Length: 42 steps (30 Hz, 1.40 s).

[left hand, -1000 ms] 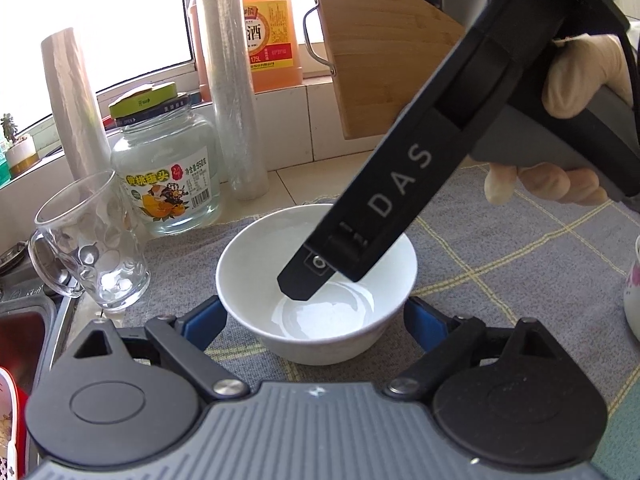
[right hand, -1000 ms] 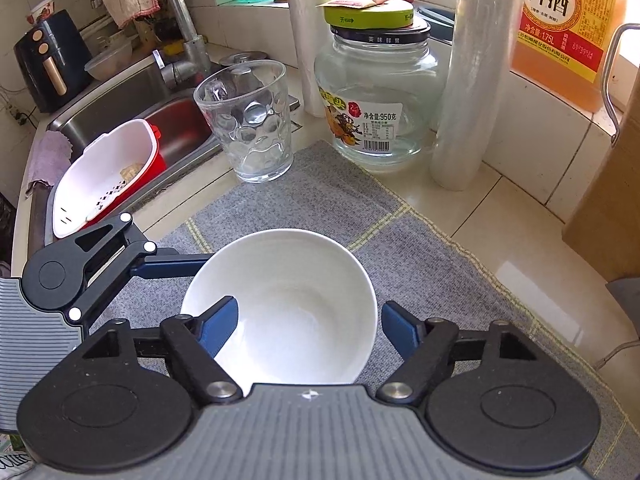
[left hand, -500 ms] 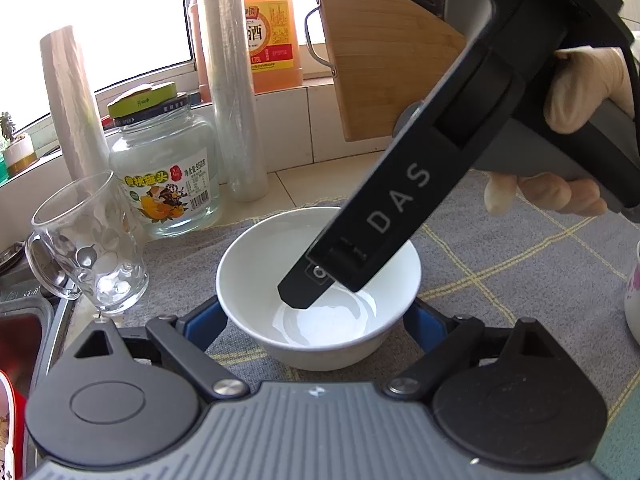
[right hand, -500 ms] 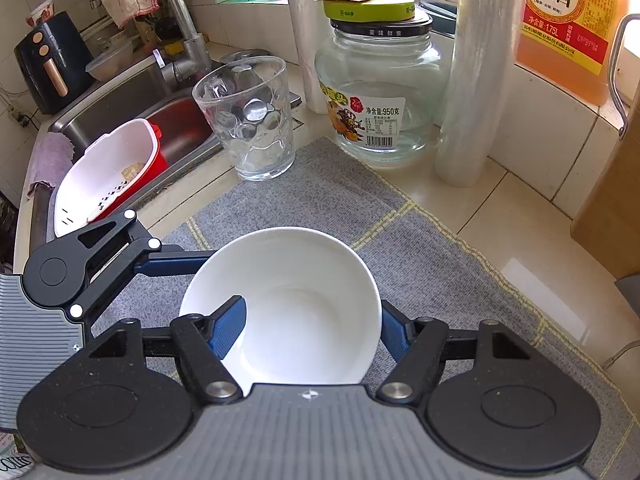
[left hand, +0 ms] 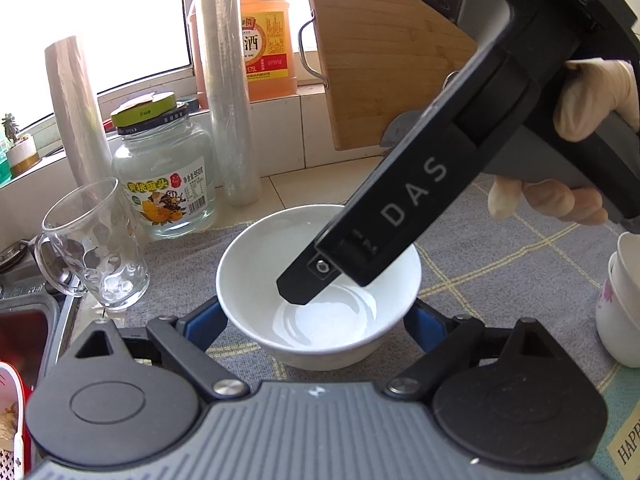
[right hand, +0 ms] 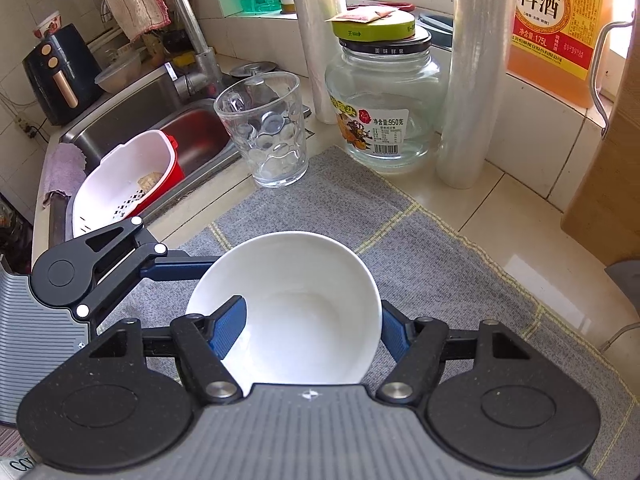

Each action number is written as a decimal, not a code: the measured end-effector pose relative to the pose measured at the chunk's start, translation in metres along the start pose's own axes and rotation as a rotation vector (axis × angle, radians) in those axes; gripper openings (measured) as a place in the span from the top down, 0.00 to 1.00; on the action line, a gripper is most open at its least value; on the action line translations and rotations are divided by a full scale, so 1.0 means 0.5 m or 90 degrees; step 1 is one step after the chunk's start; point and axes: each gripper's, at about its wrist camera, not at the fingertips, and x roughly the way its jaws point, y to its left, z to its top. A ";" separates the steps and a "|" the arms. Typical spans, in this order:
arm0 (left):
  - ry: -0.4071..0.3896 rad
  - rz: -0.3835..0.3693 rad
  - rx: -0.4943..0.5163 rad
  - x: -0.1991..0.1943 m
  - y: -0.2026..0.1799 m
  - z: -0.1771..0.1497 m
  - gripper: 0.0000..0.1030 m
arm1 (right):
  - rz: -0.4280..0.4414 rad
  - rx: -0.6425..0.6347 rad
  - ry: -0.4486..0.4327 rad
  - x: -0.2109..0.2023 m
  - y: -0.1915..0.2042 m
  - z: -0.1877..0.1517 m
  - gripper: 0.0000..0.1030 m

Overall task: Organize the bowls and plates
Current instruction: 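Carry the held bowl with the right tool toward the bowl stack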

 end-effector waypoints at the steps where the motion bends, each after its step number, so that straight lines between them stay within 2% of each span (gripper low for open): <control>1: -0.001 0.000 0.002 -0.007 -0.004 0.001 0.09 | 0.002 0.001 -0.003 -0.010 0.004 -0.003 0.27; 17: -0.003 -0.023 0.025 -0.123 -0.083 0.001 0.09 | 0.021 0.022 -0.031 -0.140 0.048 -0.084 0.27; 26: -0.006 -0.036 0.049 -0.155 -0.147 -0.001 0.09 | 0.013 0.031 -0.047 -0.202 0.059 -0.147 0.27; 33: -0.016 -0.055 0.070 -0.184 -0.185 0.003 0.09 | -0.006 0.043 -0.060 -0.252 0.054 -0.189 0.27; 42: -0.027 -0.103 0.096 -0.188 -0.242 0.018 0.09 | -0.042 0.075 -0.077 -0.317 0.027 -0.249 0.27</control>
